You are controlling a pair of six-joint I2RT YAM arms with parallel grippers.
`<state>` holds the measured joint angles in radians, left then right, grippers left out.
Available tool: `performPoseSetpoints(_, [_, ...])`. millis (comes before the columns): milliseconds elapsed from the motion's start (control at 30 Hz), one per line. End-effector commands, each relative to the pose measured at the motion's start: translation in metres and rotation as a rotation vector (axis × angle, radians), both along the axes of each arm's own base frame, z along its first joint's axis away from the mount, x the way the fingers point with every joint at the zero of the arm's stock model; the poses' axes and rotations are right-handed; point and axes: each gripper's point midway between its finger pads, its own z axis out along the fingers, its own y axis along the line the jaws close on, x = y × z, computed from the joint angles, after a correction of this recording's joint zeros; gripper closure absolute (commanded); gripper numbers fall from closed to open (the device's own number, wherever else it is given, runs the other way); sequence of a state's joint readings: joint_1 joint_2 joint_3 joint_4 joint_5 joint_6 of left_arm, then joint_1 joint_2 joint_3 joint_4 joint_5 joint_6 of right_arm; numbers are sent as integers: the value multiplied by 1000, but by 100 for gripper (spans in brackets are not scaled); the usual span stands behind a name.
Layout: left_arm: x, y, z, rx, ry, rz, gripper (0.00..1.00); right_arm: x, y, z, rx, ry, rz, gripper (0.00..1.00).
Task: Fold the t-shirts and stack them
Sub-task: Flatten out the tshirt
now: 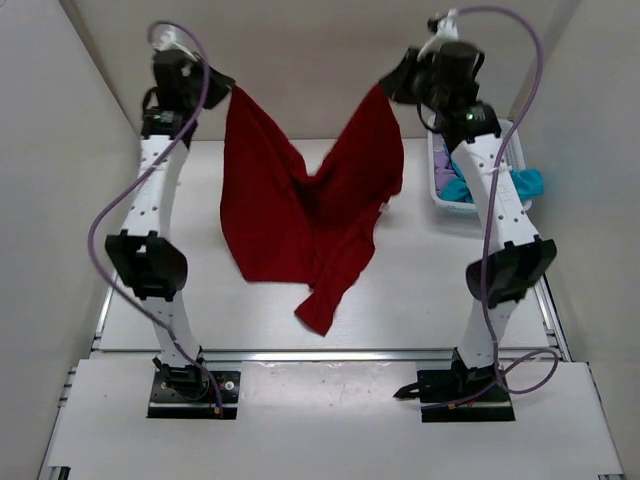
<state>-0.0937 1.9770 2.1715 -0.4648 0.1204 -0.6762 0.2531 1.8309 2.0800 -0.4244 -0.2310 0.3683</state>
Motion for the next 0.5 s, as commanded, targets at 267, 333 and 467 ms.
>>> performPoseSetpoints(267, [-108,126,127,-196,-293,128,100,-130,-56,127,51,-343,-37,99])
performPoseSetpoints(333, [-118,127,87,-178,-253,163,100,-148,-53,72,54,-256,-13,100])
performPoseSetpoints(467, [-165,137,-73,-201,-78,320,82,-201,-33,-96,49,20,45,100])
